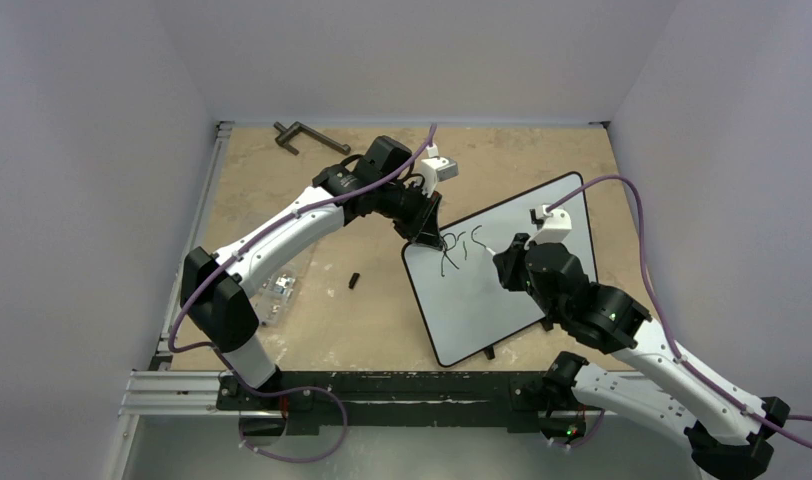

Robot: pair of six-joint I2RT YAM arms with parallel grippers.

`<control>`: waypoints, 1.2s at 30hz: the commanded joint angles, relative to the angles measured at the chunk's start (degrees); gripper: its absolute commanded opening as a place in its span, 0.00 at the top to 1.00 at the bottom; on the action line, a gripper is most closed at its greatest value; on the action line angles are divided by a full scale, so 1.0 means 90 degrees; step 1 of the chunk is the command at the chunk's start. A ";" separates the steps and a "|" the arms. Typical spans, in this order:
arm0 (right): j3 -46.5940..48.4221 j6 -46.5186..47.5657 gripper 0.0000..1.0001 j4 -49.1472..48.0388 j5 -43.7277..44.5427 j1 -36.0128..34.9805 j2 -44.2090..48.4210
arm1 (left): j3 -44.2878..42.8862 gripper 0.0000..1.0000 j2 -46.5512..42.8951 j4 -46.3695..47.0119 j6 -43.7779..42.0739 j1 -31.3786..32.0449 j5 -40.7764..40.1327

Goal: Write a sentence on the whiteboard

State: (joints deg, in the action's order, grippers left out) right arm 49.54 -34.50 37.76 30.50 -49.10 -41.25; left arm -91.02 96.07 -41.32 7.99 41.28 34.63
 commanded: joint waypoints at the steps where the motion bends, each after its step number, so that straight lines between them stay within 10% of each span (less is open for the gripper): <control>1: 0.0072 -0.0142 1.00 0.0331 0.0021 0.0016 -0.0115 | -0.0003 1.00 -0.0313 0.0356 -0.0399 -0.0026 -0.0664; 36: 0.0647 0.0440 1.00 -0.0286 -0.0859 0.0016 0.0030 | -0.0013 1.00 -0.0332 0.0365 -0.0380 -0.0023 -0.0655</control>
State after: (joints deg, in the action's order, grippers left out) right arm 52.07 -31.42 38.11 23.75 -49.06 -42.65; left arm -91.00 95.94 -41.28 7.99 41.21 34.68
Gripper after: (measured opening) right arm 0.092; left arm 0.081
